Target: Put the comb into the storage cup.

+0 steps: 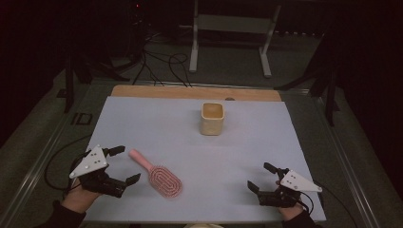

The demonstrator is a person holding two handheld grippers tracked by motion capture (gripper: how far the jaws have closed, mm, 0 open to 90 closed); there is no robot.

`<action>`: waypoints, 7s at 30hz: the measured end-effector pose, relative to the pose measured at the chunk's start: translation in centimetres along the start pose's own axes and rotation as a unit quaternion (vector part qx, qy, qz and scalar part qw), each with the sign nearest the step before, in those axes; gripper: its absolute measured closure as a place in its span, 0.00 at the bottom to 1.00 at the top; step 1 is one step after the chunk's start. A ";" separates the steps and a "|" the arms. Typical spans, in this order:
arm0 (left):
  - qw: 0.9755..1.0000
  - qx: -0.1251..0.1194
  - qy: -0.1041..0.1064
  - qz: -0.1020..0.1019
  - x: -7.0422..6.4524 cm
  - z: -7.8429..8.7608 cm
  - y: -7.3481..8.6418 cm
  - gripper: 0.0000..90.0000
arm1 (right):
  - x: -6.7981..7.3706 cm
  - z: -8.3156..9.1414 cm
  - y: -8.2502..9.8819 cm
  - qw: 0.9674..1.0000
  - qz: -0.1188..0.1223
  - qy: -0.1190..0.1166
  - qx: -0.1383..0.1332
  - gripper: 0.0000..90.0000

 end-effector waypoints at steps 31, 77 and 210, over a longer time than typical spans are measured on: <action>0.997 0.070 -0.015 0.003 4.9 -4.7 -1.8 0.04 | 0.0 -0.2 0.2 1.000 -0.004 -0.004 0.006 0.10; 0.974 0.220 -0.029 0.055 9.5 -9.2 3.9 1.00 | 0.1 -0.3 0.4 1.000 -0.004 -0.010 0.014 0.10; 0.920 0.390 -0.008 0.022 1.8 -0.7 7.2 0.71 | 0.6 -0.8 0.6 0.999 -0.006 -0.015 0.028 0.10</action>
Point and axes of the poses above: each handheld gripper's, and its own axes: z roughly backward along the jaws, y roughly out of its underside, x roughly to its left, the point moved 5 cm from there along -z, roughly forward along the jaws, and after that the axes turned 2 degrees about y, right-handed, at the moved point
